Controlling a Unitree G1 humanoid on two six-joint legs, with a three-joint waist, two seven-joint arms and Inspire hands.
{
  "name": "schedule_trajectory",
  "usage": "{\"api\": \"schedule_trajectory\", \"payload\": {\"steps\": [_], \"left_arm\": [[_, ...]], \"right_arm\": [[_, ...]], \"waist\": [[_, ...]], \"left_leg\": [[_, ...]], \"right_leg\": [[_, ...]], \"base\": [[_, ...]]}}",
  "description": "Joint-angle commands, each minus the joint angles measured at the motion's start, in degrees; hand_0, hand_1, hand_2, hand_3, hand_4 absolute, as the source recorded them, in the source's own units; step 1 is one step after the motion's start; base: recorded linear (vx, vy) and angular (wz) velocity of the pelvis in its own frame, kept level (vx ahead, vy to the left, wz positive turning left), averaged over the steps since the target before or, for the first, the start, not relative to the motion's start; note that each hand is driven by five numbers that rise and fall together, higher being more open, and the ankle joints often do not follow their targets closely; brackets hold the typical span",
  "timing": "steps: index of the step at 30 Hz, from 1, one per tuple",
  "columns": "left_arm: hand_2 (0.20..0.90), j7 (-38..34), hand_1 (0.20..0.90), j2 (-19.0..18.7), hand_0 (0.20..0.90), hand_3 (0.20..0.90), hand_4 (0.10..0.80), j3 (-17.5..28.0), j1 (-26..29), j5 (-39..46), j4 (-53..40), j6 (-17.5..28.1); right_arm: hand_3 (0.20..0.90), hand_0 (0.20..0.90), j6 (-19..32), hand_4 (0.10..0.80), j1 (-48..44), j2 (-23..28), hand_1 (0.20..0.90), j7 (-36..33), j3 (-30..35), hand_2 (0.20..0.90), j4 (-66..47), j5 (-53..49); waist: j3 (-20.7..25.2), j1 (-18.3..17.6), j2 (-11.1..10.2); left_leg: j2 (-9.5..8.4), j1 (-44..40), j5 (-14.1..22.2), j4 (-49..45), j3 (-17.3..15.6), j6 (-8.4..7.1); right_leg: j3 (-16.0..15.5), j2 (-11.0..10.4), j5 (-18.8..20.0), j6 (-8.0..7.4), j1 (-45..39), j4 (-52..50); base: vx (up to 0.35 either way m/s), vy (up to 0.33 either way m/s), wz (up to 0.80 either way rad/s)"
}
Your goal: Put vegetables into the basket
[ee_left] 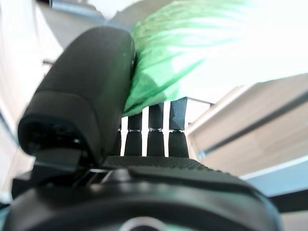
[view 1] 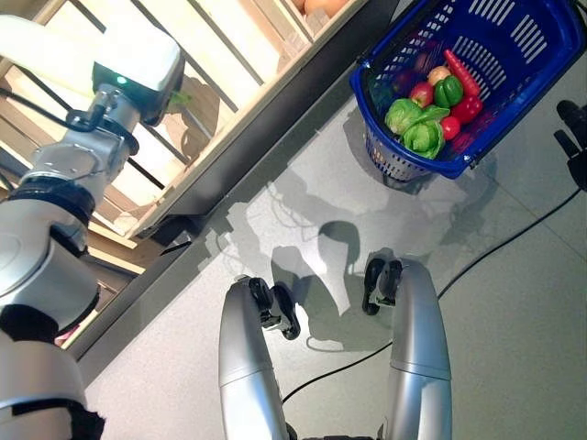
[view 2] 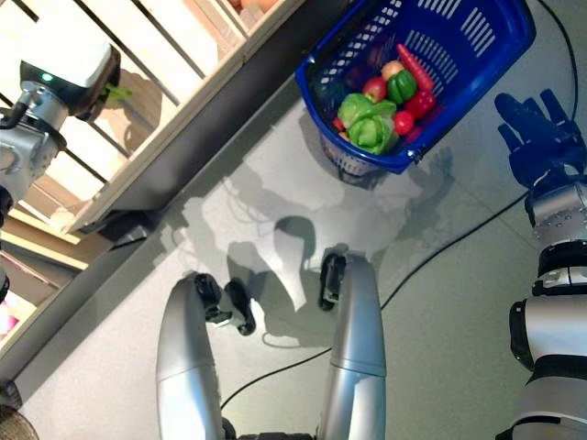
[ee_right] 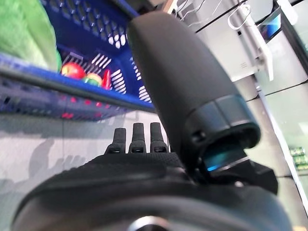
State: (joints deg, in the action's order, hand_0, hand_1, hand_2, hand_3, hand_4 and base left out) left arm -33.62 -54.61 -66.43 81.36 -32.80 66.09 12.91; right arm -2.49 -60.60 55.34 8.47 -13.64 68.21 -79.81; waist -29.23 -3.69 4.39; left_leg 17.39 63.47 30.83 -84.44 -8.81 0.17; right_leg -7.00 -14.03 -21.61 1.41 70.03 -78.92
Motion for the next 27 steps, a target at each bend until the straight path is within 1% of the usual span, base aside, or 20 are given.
{"api": "schedule_trajectory", "payload": {"steps": [1, 3, 5, 9, 13, 14, 17, 20, 21, 22, 23, 25, 26, 27], "left_arm": [[0.300, -11.2, 0.300, -6.1, 0.300, 0.300, 0.400, 3.6, 0.8, 4.9, 1.8, 0.8], [0.300, -12.1, 0.300, -6.2, 0.300, 0.300, 0.400, 4.2, 0.5, 6.1, 1.8, 1.8], [0.300, -13.3, 0.300, -6.0, 0.300, 0.300, 0.400, 6.1, -0.5, 7.5, 1.7, 3.7], [0.300, -15.1, 0.300, -5.4, 0.300, 0.300, 0.400, 9.8, -2.2, 9.4, -0.3, 8.5], [0.300, -15.0, 0.300, -4.3, 0.300, 0.300, 0.400, 13.8, -3.3, 12.9, -1.7, 13.5], [0.300, -13.7, 0.300, -3.8, 0.300, 0.300, 0.400, 16.0, -4.2, 14.9, -2.6, 15.3], [0.300, -10.8, 0.300, -2.3, 0.300, 0.300, 0.400, 21.1, -6.9, 20.2, -4.9, 18.7], [0.300, -7.4, 0.300, -0.5, 0.300, 0.300, 0.400, 25.8, -9.0, 24.1, -7.7, 20.7], [0.300, -5.3, 0.300, 0.1, 0.300, 0.300, 0.400, 27.6, -10.0, 26.6, -8.6, 21.5], [0.300, -4.5, 0.300, 0.1, 0.300, 0.300, 0.400, 28.3, -10.4, 27.6, -9.1, 21.7], [0.300, -1.8, 0.300, 1.1, 0.300, 0.300, 0.400, 30.5, -11.7, 32.4, -10.8, 22.3], [0.300, 2.3, 0.300, 2.2, 0.300, 0.300, 0.400, 34.2, -13.9, 37.9, -12.7, 22.4], [0.300, 8.6, 0.300, 4.1, 0.300, 0.300, 0.400, 38.6, -16.9, 45.4, -15.3, 21.6], [0.300, 11.2, 0.300, 5.3, 0.300, 0.300, 0.400, 40.6, -18.6, 48.7, -16.8, 21.4]], "right_arm": [[0.900, 0.900, 3.9, 0.800, 5.2, -2.1, 0.900, 4.0, 6.6, 0.900, -1.5, -2.8], [0.900, 0.900, 3.9, 0.800, 5.5, -2.4, 0.900, 4.1, 6.9, 0.900, -1.3, -2.3], [0.900, 0.900, 3.7, 0.800, 5.9, -2.7, 0.900, 4.4, 7.3, 0.900, -0.9, -1.8], [0.900, 0.900, 2.4, 0.800, 7.5, -4.2, 0.900, 4.2, 7.9, 0.900, -1.8, -0.8], [0.900, 0.900, 1.6, 0.800, 8.7, -5.8, 0.900, 4.2, 8.4, 0.900, -2.3, -0.1], [0.900, 0.900, 1.8, 0.800, 9.5, -6.4, 0.900, 4.6, 8.8, 0.900, -2.4, 0.3], [0.900, 0.900, 1.6, 0.800, 11.0, -8.4, 0.900, 5.4, 9.3, 0.900, -2.7, 2.1], [0.900, 0.900, 3.0, 0.800, 11.8, -10.3, 0.900, 6.8, 8.9, 0.900, -4.3, 5.3], [0.900, 0.900, 4.3, 0.800, 12.1, -11.2, 0.900, 7.8, 8.6, 0.900, -5.4, 7.0], [0.900, 0.900, 4.9, 0.800, 12.3, -11.5, 0.900, 8.0, 8.5, 0.900, -5.8, 7.5], [0.900, 0.900, 6.7, 0.800, 12.9, -12.5, 0.900, 9.7, 7.8, 0.900, -7.5, 10.8], [0.900, 0.900, 9.3, 0.800, 13.1, -13.8, 0.900, 11.1, 5.9, 0.900, -10.2, 15.2], [0.900, 0.900, 12.0, 0.800, 13.8, -15.6, 0.900, 12.7, 3.5, 0.900, -14.2, 19.1], [0.900, 0.900, 12.6, 0.800, 14.3, -16.5, 0.900, 13.2, 2.1, 0.900, -17.1, 21.6]], "waist": [[9.7, -1.8, -2.0], [9.7, -1.9, -2.0], [9.8, -2.0, -2.1], [10.0, -2.0, -2.3], [10.3, -2.1, -2.4], [10.5, -2.0, -2.5], [11.0, -1.8, -2.6], [11.4, -1.5, -2.9], [11.6, -1.4, -3.0], [11.6, -1.5, -3.0], [11.9, -1.2, -3.1], [12.4, -1.2, -3.2], [13.1, -1.1, -3.5], [13.6, -1.0, -3.6]], "left_leg": [[-0.17, -2.5, 2.2, 5.8, -0.8, 0.16], [-0.37, -3.9, 2.0, 7.0, -1.2, 0.06], [-0.64, -5.5, 1.7, 8.3, -1.5, -0.09], [-1.03, -9.0, 0.7, 11.5, -2.4, -0.21], [-1.68, -12.9, -0.3, 15.2, -3.2, -0.20], [-1.94, -14.4, -0.6, 16.4, -3.4, -0.22], [-2.69, -17.7, -1.3, 19.1, -3.5, -0.23], [-3.42, -21.4, -2.0, 22.4, -3.5, -0.43], [-3.63, -22.5, -2.3, 23.4, -3.5, -0.39], [-3.55, -22.1, -2.2, 22.6, -3.5, -0.11], [-3.94, -24.8, -3.0, 25.3, -3.7, -0.41], [-4.43, -26.7, -3.6, 27.1, -3.8, -0.43], [-4.89, -28.3, -4.3, 28.7, -3.9, -0.11], [-5.23, -29.6, -4.9, 30.3, -3.9, -0.12]], "right_leg": [[1.6, -3.4, -1.0, -1.21, -7.7, 6.9], [1.6, -3.4, -0.9, -1.33, -9.0, 7.7], [1.5, -3.4, -0.8, -1.47, -10.6, 8.7], [1.2, -3.1, -0.5, -1.62, -13.7, 11.0], [0.8, -2.9, -0.4, -1.54, -17.5, 13.9], [0.6, -3.0, -0.4, -1.46, -19.0, 14.9], [0.2, -2.9, -0.4, -1.34, -22.3, 17.2], [-0.3, -2.7, -0.2, -1.40, -26.1, 20.1], [-0.7, -2.7, -0.1, -1.32, -27.2, 20.9], [-0.6, -2.8, -0.4, -1.04, -26.8, 20.1], [-1.1, -2.5, 0.2, -1.33, -29.6, 22.5], [-1.3, -2.2, 0.3, -1.27, -31.6, 24.1], [-1.8, -2.0, 0.4, -1.06, -33.4, 25.4], [-2.0, -1.9, 0.6, -1.07, -34.7, 26.7]], "base": [[0.000, 0.000, 0.00], [0.008, 0.004, 0.04], [0.000, 0.000, 0.00], [-0.004, -0.012, 0.01], [0.005, -0.038, 0.04], [0.019, -0.044, 0.01], [0.019, -0.054, -0.03], [0.021, -0.063, 0.02], [-0.020, -0.054, 0.05], [0.013, -0.066, 0.05], [0.014, -0.061, 0.07], [0.019, -0.077, 0.12], [0.006, -0.088, 0.10], [0.028, -0.106, 0.08]]}}
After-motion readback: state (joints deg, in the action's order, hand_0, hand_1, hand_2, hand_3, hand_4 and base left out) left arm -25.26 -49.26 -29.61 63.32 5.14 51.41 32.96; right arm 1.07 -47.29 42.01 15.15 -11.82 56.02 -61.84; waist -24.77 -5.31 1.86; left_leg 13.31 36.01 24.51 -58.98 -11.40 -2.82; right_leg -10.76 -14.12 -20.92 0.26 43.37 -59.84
